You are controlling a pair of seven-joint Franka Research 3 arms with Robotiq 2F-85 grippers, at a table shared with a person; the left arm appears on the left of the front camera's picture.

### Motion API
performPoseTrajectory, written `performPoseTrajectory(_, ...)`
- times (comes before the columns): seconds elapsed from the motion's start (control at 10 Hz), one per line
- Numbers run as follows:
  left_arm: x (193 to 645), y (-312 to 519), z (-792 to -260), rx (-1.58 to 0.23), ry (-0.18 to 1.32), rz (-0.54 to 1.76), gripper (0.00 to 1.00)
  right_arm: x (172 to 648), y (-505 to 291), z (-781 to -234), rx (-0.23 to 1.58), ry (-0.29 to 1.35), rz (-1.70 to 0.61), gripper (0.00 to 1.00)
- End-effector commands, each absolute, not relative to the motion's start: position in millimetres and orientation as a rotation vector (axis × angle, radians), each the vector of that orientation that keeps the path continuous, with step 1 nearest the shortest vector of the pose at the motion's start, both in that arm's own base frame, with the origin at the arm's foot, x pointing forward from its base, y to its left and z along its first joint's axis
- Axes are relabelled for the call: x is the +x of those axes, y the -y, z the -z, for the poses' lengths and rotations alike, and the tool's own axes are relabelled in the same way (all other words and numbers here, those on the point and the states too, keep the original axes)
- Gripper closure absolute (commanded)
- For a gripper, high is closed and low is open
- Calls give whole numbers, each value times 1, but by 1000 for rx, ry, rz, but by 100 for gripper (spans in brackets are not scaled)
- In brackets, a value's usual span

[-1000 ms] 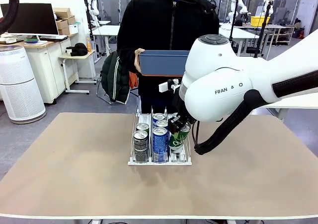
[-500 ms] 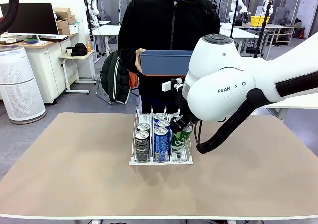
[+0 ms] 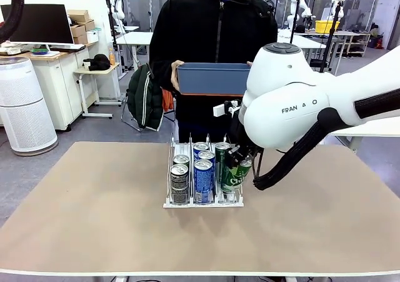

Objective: Fill the beverage cans into the dispenser.
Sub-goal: Place the picked Sprite in the line of the Automatic Can Dispenser with the same cans.

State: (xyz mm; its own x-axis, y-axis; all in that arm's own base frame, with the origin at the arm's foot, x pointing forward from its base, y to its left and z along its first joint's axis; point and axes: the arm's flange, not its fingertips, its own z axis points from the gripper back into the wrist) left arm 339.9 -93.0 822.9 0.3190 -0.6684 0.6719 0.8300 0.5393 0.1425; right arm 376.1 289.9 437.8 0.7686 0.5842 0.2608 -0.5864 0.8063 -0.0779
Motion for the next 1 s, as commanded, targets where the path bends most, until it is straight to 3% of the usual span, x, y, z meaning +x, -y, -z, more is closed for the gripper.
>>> performPoseTrajectory(0.0, 340, 92, -823, -246, 757, 994, 0, 380, -274, -443, -4, 300, -639, 42)
performPoseTrajectory(0.9, 340, 92, -823, -246, 757, 994, 0, 396, -285, -409, 15, 264, -628, 42)
